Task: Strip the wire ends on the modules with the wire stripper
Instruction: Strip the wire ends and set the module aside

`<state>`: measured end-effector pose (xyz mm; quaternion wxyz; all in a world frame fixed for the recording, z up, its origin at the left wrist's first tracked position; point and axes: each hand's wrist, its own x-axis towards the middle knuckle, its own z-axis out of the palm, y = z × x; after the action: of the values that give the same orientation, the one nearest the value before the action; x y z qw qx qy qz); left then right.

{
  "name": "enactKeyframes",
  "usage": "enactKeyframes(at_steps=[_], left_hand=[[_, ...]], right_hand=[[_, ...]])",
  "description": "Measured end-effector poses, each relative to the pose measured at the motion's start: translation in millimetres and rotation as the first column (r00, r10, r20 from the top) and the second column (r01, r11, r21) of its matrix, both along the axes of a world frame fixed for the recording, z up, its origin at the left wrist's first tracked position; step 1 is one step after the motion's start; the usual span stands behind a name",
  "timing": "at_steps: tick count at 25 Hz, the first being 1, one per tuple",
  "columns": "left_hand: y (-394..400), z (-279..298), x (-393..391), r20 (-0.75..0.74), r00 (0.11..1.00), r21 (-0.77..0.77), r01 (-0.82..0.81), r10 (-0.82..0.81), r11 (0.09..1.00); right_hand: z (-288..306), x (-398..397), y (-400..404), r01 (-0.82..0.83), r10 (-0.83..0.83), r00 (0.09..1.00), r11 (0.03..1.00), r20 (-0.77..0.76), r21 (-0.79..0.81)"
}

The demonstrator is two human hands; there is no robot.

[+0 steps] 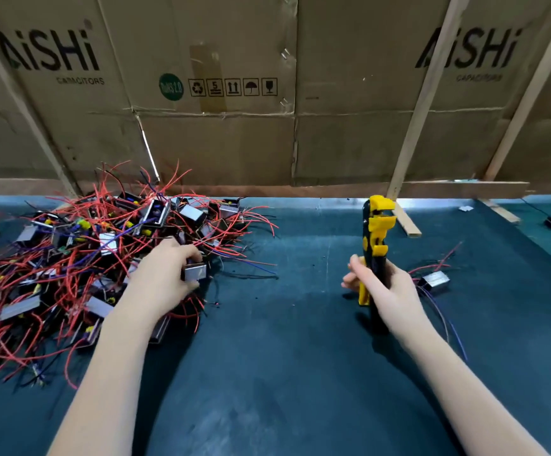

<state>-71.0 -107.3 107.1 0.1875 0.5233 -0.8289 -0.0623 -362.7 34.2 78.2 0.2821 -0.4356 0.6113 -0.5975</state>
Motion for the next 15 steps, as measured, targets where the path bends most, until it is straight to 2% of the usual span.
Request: enactKeyframes(at_steps=[3,6,9,11,12,13,15], left_hand=[[3.7,-9.0,-7.0,-0.032,0.998,-0.063,-0.056,0.054,0.996],[4.7,-10.3,-13.8,-0.084,0.994,-0.047,-0.079,0.075,0.996],[8.7,-2.1,-14.9,-0.338,0.941,-0.115,-0.071,0.028,0.991],[17.1,8.1,-17.6,-0.567,0.822,-0.176,-0.056,-0.055,0.983],[22.5,12.4,-21.3,-0.632,0.764,-0.235,-0.026,-0.132,0.972],[28.0,15.2,-27.6,-0.639,0.737,-0.306,0.016,-0.218,0.952],[39.1,11.4,-42.9,-0.519,0.76,-0.414,0.176,-0.39,0.893]], right_hand=[[4.8,-12.9,4.6,-0.09,0.088,0.996,0.991,0.031,0.101],[9.5,-24.2,9.1,-0.255,0.239,0.965,0.95,0.105,0.182],[7.9,-19.7,8.2,-0.253,0.234,0.965,0.95,0.117,0.185],[3.9,-13.6,4.6,-0.164,0.148,0.982,0.977,0.119,0.139],[2.6,-11.3,2.7,-0.126,0.112,0.986,0.986,0.123,0.11],[1.8,-9.4,1.5,-0.099,0.086,0.986,0.992,0.14,0.083],[0.8,-7.7,0.9,-0.059,0.049,0.98,0.997,0.195,0.046]])
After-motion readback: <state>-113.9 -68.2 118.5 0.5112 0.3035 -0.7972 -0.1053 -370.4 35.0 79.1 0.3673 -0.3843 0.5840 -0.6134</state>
